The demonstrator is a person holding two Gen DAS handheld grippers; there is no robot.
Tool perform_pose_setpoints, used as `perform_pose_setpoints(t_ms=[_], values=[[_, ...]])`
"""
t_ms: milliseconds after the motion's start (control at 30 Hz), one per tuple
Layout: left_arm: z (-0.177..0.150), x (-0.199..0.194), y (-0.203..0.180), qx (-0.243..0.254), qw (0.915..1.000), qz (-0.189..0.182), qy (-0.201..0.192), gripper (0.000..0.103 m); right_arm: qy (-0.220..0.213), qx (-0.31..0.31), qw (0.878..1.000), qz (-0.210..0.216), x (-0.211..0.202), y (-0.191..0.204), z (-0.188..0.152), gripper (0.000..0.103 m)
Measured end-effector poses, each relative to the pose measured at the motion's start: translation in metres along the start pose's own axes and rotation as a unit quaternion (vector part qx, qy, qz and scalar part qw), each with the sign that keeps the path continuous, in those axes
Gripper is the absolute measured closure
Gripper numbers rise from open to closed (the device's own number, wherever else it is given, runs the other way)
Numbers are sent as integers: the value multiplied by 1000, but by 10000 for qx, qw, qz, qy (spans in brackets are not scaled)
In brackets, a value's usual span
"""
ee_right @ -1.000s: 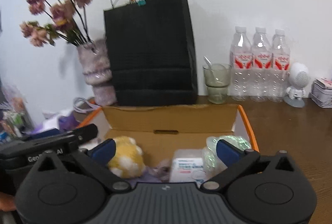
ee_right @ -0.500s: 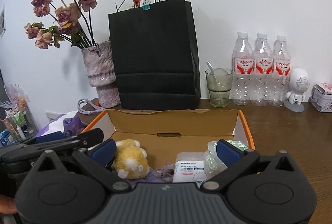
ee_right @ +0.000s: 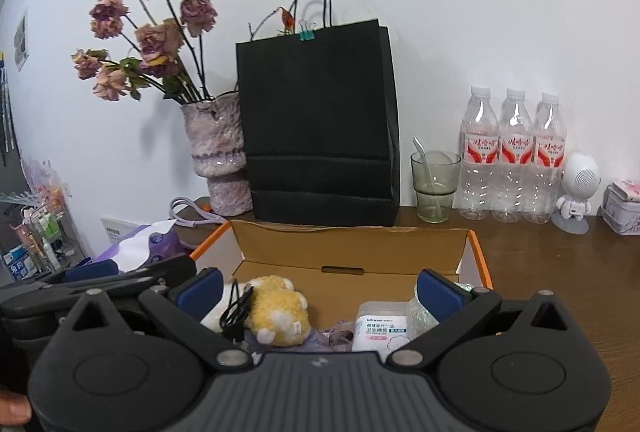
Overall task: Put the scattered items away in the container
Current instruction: 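Withdraw both grippers from the box toward the red flower and blue pack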
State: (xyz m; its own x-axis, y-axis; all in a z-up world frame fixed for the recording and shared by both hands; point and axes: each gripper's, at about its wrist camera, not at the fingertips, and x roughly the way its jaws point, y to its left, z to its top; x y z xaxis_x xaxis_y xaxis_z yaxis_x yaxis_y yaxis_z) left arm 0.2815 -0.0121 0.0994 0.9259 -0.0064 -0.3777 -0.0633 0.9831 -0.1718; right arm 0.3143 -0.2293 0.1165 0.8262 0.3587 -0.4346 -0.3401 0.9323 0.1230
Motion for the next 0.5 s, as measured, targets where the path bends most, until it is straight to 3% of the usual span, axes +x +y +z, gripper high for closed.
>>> perform_pose_setpoints(t_ms=[300, 500], values=[[-16, -48, 6, 174, 9995, -238, -90, 0, -175, -225, 9996, -72, -54, -10, -18, 0], [-33, -63, 5, 521, 9977, -431, -46, 0, 53, -334, 9985, -434, -74, -33, -52, 0]])
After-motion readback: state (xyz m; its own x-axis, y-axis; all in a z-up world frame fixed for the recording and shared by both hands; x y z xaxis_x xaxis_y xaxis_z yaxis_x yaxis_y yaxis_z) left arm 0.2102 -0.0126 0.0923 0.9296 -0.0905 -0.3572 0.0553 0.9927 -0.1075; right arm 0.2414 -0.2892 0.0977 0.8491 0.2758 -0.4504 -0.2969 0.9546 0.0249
